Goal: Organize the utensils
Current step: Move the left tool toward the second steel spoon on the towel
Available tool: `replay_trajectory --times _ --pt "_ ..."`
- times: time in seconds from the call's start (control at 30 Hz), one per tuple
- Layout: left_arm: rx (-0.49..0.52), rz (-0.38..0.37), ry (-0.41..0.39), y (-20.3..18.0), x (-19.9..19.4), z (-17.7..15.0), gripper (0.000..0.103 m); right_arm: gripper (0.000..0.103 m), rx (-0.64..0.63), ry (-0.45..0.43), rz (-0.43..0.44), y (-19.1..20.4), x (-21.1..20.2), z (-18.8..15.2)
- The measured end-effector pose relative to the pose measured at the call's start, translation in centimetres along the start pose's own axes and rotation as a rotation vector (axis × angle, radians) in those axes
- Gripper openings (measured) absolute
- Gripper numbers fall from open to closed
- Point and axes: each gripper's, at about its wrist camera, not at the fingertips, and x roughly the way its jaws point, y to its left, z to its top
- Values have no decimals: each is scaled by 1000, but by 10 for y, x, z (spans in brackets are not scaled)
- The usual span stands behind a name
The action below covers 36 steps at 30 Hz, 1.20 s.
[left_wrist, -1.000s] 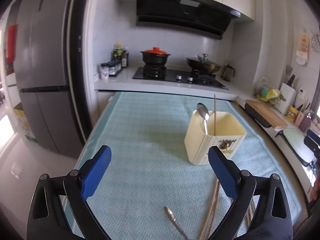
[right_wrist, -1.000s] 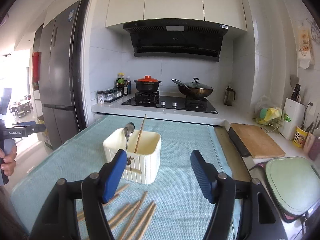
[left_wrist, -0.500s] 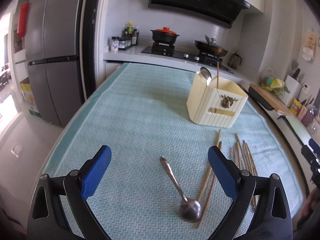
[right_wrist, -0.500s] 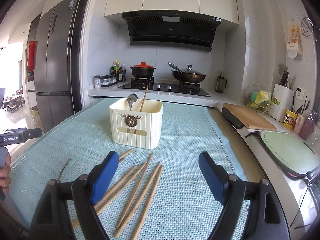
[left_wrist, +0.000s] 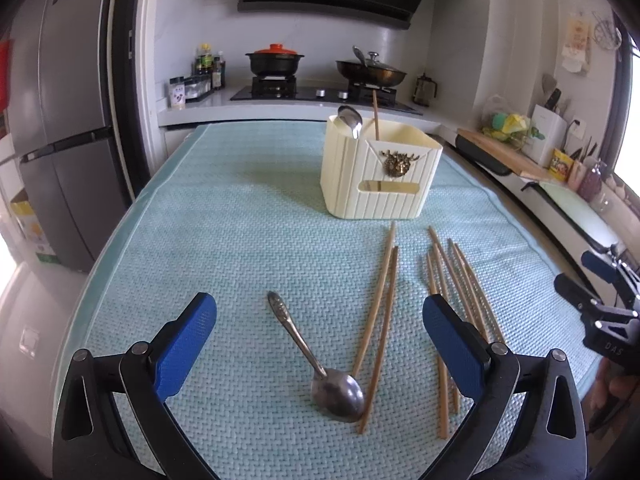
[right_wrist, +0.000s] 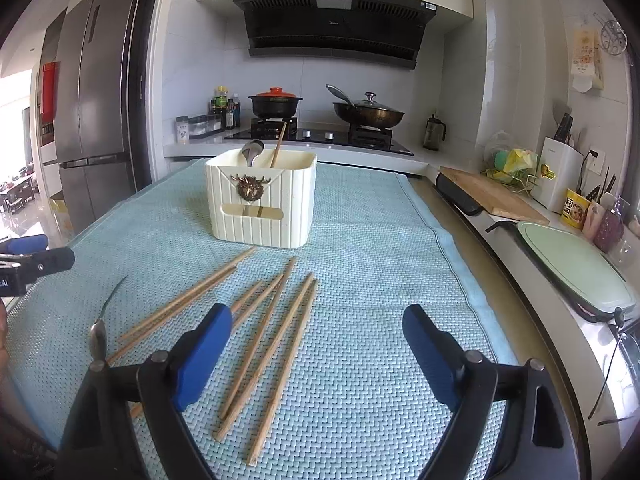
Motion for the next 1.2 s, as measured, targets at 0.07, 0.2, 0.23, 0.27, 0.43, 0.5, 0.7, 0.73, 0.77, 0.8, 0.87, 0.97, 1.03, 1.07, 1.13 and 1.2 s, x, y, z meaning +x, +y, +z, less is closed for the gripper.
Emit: replay_trajectory --times 0.07,0.2,0.23,0.27,0.43,0.5,0.7,0.73,0.77,0.8,0.87,0.97,1.03,1.07,1.13,1.2 --pt "10 -12 -6 0 -1 1 103 95 -6 9 10 2 2 0" --pt "23 -7 11 -2 2 -4 103 96 -30 11 12 7 1 1" --pt "15 -14 21 -2 4 -6 103 96 -37 10 10 7 0 2" --pt "4 -26 29 -2 5 -6 103 96 -42 9 9 8 -1 3" --pt "-8 -49 35 -3 6 -7 103 96 -47 21 16 9 -1 8" --pt "2 -41 23 -4 3 -7 103 96 -50 23 19 10 -1 9" --pt "-13 -35 22 -3 0 -7 102 96 -51 33 31 13 1 9" --pt "-17 -40 26 -3 0 -7 102 96 -50 36 31 13 1 8" --pt "-20 -43 30 -2 1 -7 102 96 -50 38 30 13 2 8" --pt "-20 -44 35 -2 1 -7 102 96 -50 40 30 12 2 8" --pt "-15 -44 38 -2 1 -7 102 96 -49 44 31 12 2 8" --pt "-16 -46 43 -1 1 -7 102 96 -48 46 29 11 2 9" --pt "-28 -48 51 2 1 -7 102 96 -42 50 32 10 1 9" --pt "-38 -49 54 6 0 -7 102 96 -35 50 35 8 0 8" --pt "-67 -47 57 15 -1 -7 102 96 -19 48 41 4 -2 7" --pt "-95 -41 59 27 -3 -10 102 96 -12 53 39 1 -3 4"
